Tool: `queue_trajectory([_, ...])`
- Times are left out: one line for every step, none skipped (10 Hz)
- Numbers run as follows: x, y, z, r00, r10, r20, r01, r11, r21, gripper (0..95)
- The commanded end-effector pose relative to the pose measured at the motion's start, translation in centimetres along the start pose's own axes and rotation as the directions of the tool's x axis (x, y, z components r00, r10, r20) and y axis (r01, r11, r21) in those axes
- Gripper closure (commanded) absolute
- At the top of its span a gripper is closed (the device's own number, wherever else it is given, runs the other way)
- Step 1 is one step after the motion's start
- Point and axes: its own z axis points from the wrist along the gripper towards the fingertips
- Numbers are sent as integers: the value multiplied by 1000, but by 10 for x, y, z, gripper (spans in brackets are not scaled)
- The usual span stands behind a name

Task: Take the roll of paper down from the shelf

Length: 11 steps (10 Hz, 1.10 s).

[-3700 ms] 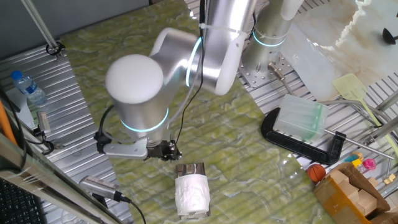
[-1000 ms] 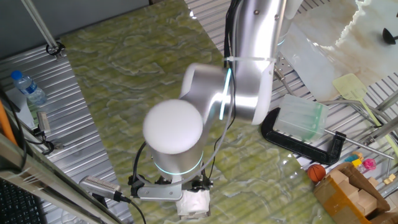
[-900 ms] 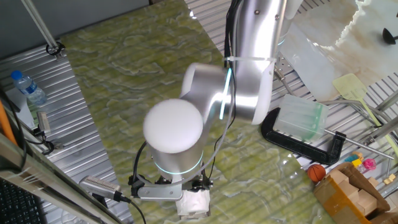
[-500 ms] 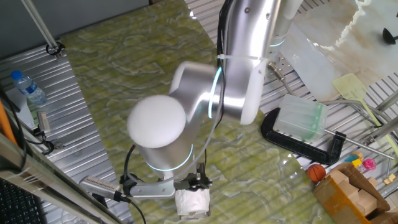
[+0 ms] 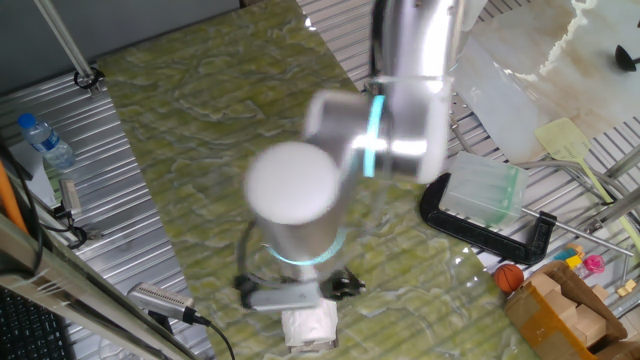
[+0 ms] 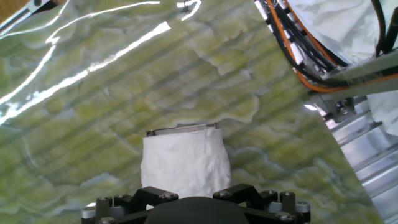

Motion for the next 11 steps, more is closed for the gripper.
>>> queue_trajectory([-5, -4, 4, 1000, 8, -27, -8, 1000, 27, 0])
queue_trajectory([-6, -8, 8, 999, -22, -35, 22, 1000, 18, 0])
queue_trajectory([-8, -7, 11, 998, -40, -40, 41, 999, 10, 0])
queue_trajectory([-9, -6, 13, 998, -42, -50, 43, 999, 14, 0])
queue_trajectory([-10, -6, 15, 997, -39, -65, 41, 999, 28, 0])
queue_trajectory([-10, -7, 17, 998, -35, -60, 37, 999, 30, 0])
queue_trajectory([-9, -9, 23, 998, -24, -50, 26, 999, 32, 0])
queue_trajectory([-9, -11, 27, 999, -24, -46, 26, 999, 36, 0])
queue_trajectory([-8, -12, 31, 999, -16, -49, 18, 999, 43, 0])
queue_trajectory([-8, -12, 32, 999, -14, -45, 16, 999, 45, 0])
queue_trajectory([-8, -12, 33, 999, -7, -44, 9, 999, 47, 0])
